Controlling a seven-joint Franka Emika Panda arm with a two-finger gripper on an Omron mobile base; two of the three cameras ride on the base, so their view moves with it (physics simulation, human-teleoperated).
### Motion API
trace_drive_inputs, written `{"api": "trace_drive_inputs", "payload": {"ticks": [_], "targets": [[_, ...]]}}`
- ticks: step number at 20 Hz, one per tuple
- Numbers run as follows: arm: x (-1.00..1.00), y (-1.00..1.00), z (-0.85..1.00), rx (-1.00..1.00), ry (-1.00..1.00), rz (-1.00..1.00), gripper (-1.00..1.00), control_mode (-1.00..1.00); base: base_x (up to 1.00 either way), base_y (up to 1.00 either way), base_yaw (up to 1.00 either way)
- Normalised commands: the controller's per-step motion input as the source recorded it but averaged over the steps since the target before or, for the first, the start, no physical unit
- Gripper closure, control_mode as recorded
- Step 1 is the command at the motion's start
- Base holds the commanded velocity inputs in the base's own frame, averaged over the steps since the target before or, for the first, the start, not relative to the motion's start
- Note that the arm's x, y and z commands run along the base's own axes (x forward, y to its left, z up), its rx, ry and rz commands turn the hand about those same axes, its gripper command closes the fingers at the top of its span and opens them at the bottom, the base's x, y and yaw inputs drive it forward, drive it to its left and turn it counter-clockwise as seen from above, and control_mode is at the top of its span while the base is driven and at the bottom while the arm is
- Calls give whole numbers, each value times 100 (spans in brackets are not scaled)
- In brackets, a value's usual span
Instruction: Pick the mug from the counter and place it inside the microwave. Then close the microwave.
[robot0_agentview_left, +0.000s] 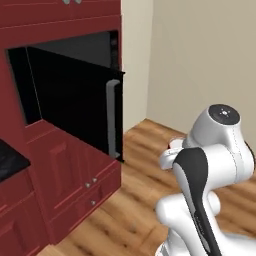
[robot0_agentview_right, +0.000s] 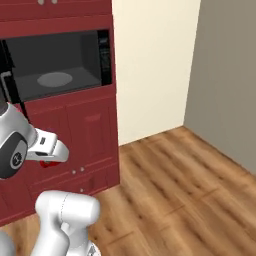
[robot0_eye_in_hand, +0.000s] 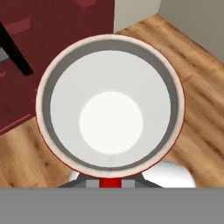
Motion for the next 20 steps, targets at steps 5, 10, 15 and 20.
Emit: {"api": "trace_drive_inputs", "payload": {"ticks": [5, 10, 15, 20], "targets": [[0, 0, 0, 0, 0, 0, 100, 100, 93, -45, 15], [0, 0, 0, 0, 0, 0, 100, 100, 44, -18, 43], [0, 0, 0, 0, 0, 0, 100, 100, 20, -38, 67], [0, 0, 0, 0, 0, 0, 100, 100, 55, -61, 55]]}}
